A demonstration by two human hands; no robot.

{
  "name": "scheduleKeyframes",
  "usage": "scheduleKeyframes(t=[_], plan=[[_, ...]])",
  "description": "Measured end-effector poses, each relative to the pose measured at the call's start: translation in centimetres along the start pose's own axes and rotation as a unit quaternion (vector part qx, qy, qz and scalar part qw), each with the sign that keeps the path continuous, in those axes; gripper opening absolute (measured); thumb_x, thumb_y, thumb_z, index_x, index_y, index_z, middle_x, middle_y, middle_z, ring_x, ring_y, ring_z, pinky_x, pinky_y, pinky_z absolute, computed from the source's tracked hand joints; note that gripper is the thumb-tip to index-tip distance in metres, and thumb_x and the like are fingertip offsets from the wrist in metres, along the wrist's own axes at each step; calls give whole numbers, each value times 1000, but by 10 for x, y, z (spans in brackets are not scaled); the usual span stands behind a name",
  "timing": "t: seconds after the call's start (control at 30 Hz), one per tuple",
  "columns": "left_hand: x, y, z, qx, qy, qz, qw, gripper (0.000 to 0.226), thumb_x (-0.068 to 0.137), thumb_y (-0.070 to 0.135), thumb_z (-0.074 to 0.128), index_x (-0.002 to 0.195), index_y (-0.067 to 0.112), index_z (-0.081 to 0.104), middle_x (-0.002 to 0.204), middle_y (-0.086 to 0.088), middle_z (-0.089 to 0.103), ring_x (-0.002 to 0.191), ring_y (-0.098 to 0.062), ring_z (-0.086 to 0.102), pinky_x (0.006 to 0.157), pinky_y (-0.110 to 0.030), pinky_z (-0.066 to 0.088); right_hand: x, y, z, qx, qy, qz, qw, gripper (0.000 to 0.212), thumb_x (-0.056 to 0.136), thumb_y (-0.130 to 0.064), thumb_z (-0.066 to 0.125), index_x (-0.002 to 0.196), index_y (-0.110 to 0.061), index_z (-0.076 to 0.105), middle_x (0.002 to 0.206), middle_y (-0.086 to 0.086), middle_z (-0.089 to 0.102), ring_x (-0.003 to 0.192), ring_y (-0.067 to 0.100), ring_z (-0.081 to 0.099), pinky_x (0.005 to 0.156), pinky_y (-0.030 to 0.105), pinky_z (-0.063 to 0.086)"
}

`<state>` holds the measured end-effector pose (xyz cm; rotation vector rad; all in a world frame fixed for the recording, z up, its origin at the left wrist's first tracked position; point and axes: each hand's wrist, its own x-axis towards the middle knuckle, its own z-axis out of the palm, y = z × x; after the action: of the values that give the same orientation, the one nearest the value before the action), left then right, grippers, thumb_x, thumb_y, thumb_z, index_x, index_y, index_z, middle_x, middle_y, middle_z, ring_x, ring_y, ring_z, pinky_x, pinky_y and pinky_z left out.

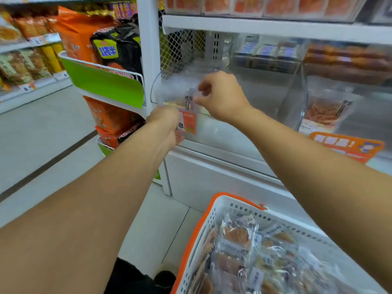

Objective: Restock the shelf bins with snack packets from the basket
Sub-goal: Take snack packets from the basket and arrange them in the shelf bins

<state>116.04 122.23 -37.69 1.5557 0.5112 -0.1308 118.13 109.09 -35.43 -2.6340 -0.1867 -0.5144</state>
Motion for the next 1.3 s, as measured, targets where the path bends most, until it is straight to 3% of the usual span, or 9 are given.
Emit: scheduleKeyframes(t=[0.17,0.3,0.37,0.73,0.83,0.93,1.07,1.17,1.3], plan=[[-28,-29,28,380,-217,45,898,20,100,32,49,98,13,55,85,-6,61,74,-22,63,67,-32,53,-137,35,-20,74,182,-54,979,26,93,-34,59,76,-15,63,65,-5,61,60,18,57,58,33,44],[-63,-57,58,648,-417,161,617,30,98,43,53,118,22,59,98,3,62,95,-18,63,81,-36,54,-236,133,31,-30,-231,112,966,20,88,-36,69,92,-16,69,85,1,69,80,23,65,73,39,53],[-78,-68,69,690,-458,117,548,30,98,44,53,122,27,56,105,5,62,97,-15,64,84,-34,52,-277,174,43,-52,-332,200,920,33,83,-32,75,108,-11,69,105,6,70,99,26,65,85,36,51],[-109,-98,105,766,-455,191,412,46,99,50,47,138,25,50,126,4,53,103,-13,48,96,-29,39,-350,229,61,28,-380,264,886,6,83,-12,75,87,-9,72,78,0,66,73,17,60,68,29,45],[-105,-99,110,764,-455,184,419,56,92,57,54,139,27,48,123,5,56,107,-18,56,100,-35,45,-322,222,32,53,-431,241,868,10,89,-6,65,82,-6,72,75,-2,66,73,18,66,67,30,55],[-100,-95,113,714,-460,170,499,91,75,58,74,149,30,29,145,-1,45,121,-23,54,102,-37,47,-278,202,-30,96,-420,191,882,10,92,-2,63,85,-6,69,78,-2,66,71,15,70,60,26,58],[-106,-79,111,550,-523,90,645,115,57,52,88,151,38,23,152,7,34,122,-17,54,95,-35,54,-244,157,-120,-88,-181,-178,963,9,94,-14,62,89,-14,69,85,-4,60,73,10,58,61,29,46],[-109,-71,108,341,-643,-43,685,102,62,20,92,146,31,37,139,-7,55,116,-24,64,88,-40,58,-255,145,-168,-213,12,-384,898,20,99,-8,56,92,-4,73,86,12,63,73,32,59,58,39,47],[-136,-72,117,134,-649,-22,749,76,68,-11,78,134,18,54,112,-9,65,86,-19,71,63,-25,59,-268,153,-187,-229,124,-420,869,8,92,-4,68,96,-2,75,93,12,63,77,31,61,71,42,50]])
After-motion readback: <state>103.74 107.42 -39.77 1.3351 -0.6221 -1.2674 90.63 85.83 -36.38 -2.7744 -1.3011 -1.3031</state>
